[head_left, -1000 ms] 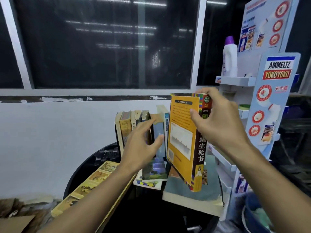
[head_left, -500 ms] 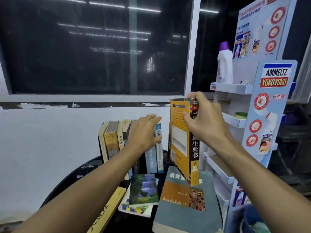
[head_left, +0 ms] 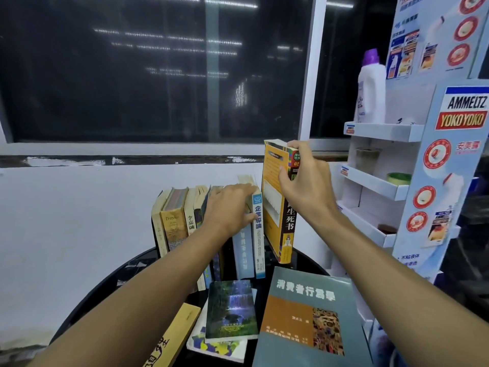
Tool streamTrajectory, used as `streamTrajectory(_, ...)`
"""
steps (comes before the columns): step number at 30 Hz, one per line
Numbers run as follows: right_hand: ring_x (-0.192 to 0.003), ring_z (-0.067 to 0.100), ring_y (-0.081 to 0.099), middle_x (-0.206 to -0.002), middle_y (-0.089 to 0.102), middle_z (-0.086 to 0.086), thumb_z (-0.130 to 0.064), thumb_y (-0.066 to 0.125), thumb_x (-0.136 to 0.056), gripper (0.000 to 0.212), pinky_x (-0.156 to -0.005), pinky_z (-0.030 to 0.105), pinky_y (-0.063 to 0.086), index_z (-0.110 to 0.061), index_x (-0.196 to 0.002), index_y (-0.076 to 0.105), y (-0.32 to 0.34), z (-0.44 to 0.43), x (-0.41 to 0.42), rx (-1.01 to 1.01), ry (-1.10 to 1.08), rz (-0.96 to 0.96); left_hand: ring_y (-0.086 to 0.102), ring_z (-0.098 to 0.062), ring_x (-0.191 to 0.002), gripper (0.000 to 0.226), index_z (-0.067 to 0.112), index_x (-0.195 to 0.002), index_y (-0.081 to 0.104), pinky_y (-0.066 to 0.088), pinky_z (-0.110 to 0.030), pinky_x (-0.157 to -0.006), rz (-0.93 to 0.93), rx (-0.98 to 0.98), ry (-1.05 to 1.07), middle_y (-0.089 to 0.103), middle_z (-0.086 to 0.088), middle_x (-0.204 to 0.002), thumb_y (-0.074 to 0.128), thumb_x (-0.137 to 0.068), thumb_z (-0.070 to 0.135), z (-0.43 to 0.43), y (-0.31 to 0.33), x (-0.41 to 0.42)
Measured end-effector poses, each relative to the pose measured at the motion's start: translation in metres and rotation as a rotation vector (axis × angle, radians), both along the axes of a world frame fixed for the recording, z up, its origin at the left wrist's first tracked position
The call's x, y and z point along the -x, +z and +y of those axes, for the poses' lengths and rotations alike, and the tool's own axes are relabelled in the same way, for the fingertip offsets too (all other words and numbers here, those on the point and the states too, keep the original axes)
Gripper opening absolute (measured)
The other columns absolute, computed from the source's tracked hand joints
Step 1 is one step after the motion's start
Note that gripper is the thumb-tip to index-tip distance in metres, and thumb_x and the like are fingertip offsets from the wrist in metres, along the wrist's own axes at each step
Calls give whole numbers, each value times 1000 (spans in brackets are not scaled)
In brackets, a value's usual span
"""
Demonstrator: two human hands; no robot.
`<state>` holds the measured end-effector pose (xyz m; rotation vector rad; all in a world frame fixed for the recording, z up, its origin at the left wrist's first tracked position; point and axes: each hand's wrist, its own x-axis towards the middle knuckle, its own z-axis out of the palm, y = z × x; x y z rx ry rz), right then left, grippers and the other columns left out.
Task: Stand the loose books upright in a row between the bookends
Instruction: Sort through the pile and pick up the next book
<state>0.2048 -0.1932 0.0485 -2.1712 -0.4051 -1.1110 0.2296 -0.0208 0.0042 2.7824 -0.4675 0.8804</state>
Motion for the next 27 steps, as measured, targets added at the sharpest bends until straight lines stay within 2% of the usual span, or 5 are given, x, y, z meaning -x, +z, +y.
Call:
streamTrajectory(4,-97,22,70,-114,72,5,-21,66,-96,46,-81,33,60,-17,-138,46,-15,10,-20,-31,14,-37,65,-22,-110,48,33,-121,64,50,-45,-96,29,44,-11,69,7,-123,82,-79,46,3,1,-5)
streamTrajectory(9,-99,20,71,-121,71,5,-23,64,-98,47,-82,27,56,-19,-140,45,-43,18,-41,-64,28,-28,60,-23,-121,62,29,-134,62,47,-46,-103,80,116,-14,63,4,-137,85,-77,41,5,1,-9)
streamTrajectory(15,-100,19,70,-119,71,3,-22,63,-98,46,-87,35,59,-21,-140,44,-74,17,-54,-77,18,1,58,-24,-125,64,31,-131,61,41,-66,-104,126,188,-8,63,6,-133,88,-74,37,4,0,-10)
streamTrajectory(27,-100,18,70,-120,71,2,-24,61,-99,45,-83,39,61,-25,-140,41,-96,15,-58,-83,57,72,54,-22,-130,70,35,-139,55,37,-67,-107,141,202,-3,58,8,-141,86,-76,40,2,-1,-10)
